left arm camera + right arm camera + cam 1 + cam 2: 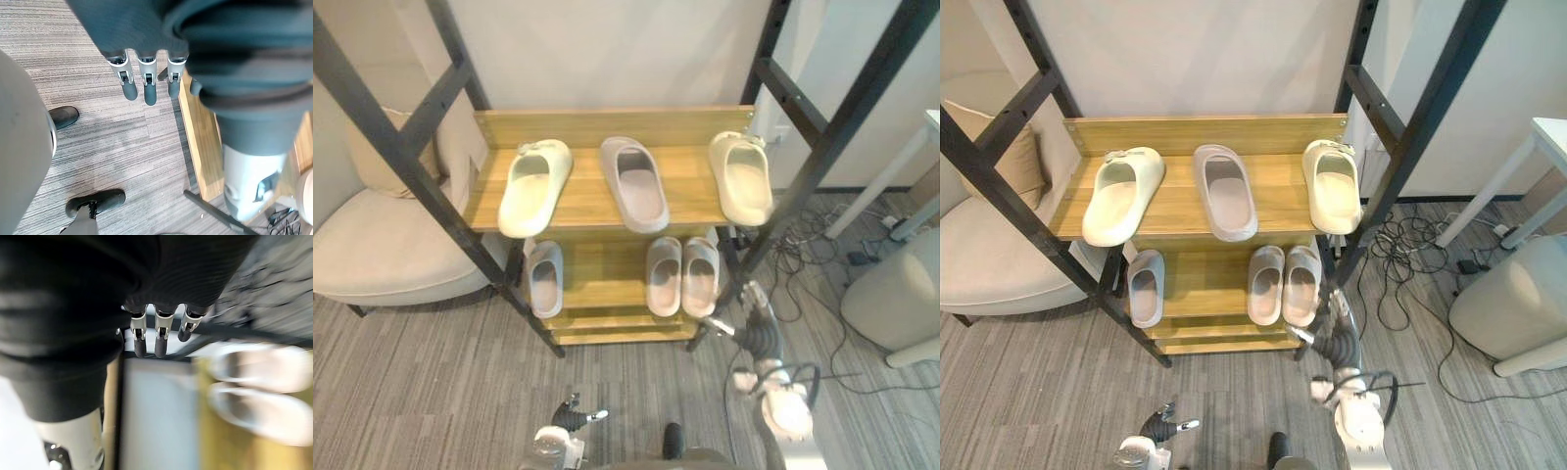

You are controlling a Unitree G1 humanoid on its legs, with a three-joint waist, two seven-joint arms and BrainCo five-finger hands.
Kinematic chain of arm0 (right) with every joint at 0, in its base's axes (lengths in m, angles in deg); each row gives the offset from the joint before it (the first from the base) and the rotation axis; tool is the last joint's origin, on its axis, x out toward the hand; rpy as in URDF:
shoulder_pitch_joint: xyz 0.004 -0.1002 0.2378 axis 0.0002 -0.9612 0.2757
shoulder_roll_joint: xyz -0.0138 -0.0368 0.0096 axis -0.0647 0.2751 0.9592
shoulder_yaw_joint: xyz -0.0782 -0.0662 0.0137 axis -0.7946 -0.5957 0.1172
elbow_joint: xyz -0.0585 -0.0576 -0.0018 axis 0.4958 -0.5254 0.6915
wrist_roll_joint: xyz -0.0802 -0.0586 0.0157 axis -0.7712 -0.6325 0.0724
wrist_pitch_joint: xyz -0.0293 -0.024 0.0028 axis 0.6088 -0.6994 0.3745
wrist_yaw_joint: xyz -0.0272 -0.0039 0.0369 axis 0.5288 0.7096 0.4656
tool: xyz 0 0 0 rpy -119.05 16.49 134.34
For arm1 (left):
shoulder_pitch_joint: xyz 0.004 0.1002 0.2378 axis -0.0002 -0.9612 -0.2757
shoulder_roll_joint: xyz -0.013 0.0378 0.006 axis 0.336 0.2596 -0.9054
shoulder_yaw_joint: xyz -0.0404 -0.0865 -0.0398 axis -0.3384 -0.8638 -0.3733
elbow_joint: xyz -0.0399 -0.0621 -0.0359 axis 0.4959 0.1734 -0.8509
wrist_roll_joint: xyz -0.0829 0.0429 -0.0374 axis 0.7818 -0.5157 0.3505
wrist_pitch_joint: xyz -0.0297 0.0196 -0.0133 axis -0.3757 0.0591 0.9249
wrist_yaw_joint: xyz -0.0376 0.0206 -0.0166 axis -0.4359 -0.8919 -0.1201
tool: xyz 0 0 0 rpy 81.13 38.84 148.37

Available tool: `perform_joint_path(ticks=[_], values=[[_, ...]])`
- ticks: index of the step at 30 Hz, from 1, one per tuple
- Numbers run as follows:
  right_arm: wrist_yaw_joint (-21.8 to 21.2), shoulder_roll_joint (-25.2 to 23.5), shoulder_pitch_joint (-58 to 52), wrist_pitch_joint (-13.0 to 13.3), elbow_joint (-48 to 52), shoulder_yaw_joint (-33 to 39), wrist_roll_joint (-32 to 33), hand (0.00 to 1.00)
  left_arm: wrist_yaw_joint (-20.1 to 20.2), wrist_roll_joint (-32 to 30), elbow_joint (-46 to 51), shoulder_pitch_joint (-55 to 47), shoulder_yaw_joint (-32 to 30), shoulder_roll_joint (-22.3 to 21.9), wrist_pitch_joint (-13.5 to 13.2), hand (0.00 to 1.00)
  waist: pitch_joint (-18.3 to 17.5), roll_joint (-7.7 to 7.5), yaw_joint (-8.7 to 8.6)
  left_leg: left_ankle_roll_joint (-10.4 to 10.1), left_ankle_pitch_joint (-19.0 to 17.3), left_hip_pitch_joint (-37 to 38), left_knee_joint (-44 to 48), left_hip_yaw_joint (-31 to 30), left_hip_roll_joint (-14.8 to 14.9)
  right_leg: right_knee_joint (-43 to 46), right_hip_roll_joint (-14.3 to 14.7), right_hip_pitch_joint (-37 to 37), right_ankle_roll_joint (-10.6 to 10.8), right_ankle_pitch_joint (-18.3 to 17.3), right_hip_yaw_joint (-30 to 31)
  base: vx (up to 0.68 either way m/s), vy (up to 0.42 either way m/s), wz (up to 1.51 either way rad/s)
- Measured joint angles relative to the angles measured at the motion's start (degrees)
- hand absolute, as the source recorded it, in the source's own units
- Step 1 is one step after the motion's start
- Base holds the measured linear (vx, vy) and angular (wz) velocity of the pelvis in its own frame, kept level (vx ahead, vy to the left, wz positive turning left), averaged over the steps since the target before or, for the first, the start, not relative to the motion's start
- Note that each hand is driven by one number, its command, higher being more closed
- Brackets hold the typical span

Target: Organize the slippers on the shoe rack

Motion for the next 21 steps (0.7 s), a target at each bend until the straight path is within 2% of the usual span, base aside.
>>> perform_joint_path(ticks=[4,12,15,19,21], values=[[1.65,1.58,7.42,0.18,0.02,0.01,-1.08,0.00,0.89,0.00,0.37,0.00,-0.03,0.20,-0.03,0.00,-0.19,-0.32,1.02,0.13,0.08,-0.23,-0.13,-0.58,-0.15,-0.16,-0.22,0.12,0.06,-0.05,-0.61,-0.02,0.017,0.12],[3.86,6.22,15.23,0.31,-0.91,2.35,-0.94,0.00,1.09,-0.02,1.44,-0.60,-0.06,0.74,0.00,0.00,-0.16,-0.42,1.09,0.82,1.28,-0.94,-1.99,-3.37,-0.56,-0.19,-0.64,0.04,0.41,-0.42,-3.03,-0.05,-0.010,0.17],[4.84,8.82,19.77,0.25,-4.47,2.40,-0.94,0.00,1.14,-0.02,1.70,-0.90,-0.05,1.28,0.01,0.00,-0.07,-0.57,1.08,0.75,1.46,-1.50,-2.01,-3.90,-0.58,-0.01,-0.66,-0.23,0.37,-0.40,-3.45,0.00,-0.005,0.08],[6.18,9.49,24.81,0.17,-9.38,4.51,-0.86,0.00,1.15,-0.01,2.12,-1.21,-0.05,1.81,0.01,0.00,-0.02,-0.78,1.09,0.78,1.97,-2.56,-2.17,-5.03,-0.81,0.01,-0.91,-0.82,0.37,-0.52,-4.66,0.03,0.002,0.16],[7.21,12.13,29.36,-0.38,-13.86,4.52,-0.34,0.00,1.16,0.00,2.21,-1.56,-0.05,2.02,0.02,0.00,0.01,-0.84,1.17,0.82,2.34,-2.54,-2.96,-5.98,-1.00,0.01,-1.06,-0.77,0.38,-0.53,-5.39,0.05,0.018,0.13]])
